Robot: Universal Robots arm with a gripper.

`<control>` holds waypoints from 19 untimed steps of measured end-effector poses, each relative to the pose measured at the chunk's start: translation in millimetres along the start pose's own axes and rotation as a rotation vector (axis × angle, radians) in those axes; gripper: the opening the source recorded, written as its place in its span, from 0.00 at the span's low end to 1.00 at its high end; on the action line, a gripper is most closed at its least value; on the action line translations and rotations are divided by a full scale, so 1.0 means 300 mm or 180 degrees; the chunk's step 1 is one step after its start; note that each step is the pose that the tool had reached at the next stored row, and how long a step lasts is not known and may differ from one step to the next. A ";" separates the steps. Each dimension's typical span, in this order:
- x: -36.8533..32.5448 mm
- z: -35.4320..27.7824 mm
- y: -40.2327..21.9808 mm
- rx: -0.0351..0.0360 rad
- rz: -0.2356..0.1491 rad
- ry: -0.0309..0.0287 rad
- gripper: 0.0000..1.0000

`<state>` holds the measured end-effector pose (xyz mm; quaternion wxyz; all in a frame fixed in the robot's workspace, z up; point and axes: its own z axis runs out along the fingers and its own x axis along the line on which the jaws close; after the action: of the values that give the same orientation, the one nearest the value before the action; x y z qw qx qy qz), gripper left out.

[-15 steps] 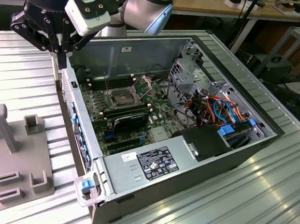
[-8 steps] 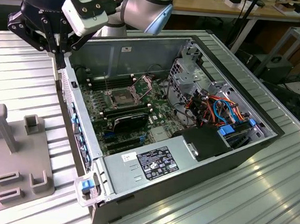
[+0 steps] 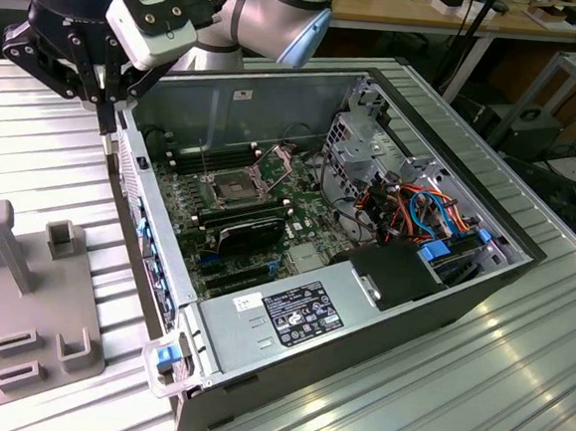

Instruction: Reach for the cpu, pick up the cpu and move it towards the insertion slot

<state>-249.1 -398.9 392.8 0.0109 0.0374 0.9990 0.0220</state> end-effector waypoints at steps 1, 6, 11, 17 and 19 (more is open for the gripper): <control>0.003 0.000 0.000 0.0000 0.0000 0.0000 0.11; 0.019 0.000 -0.001 0.0000 0.0000 0.0000 0.11; 0.033 -0.001 -0.002 0.0000 0.0000 0.0001 0.11; 0.047 -0.001 -0.004 0.0000 0.0000 0.0004 0.11; 0.052 -0.001 -0.004 0.0000 0.0000 0.0005 0.11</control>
<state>-264.6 -398.9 392.5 0.0100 0.0375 0.9990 0.0220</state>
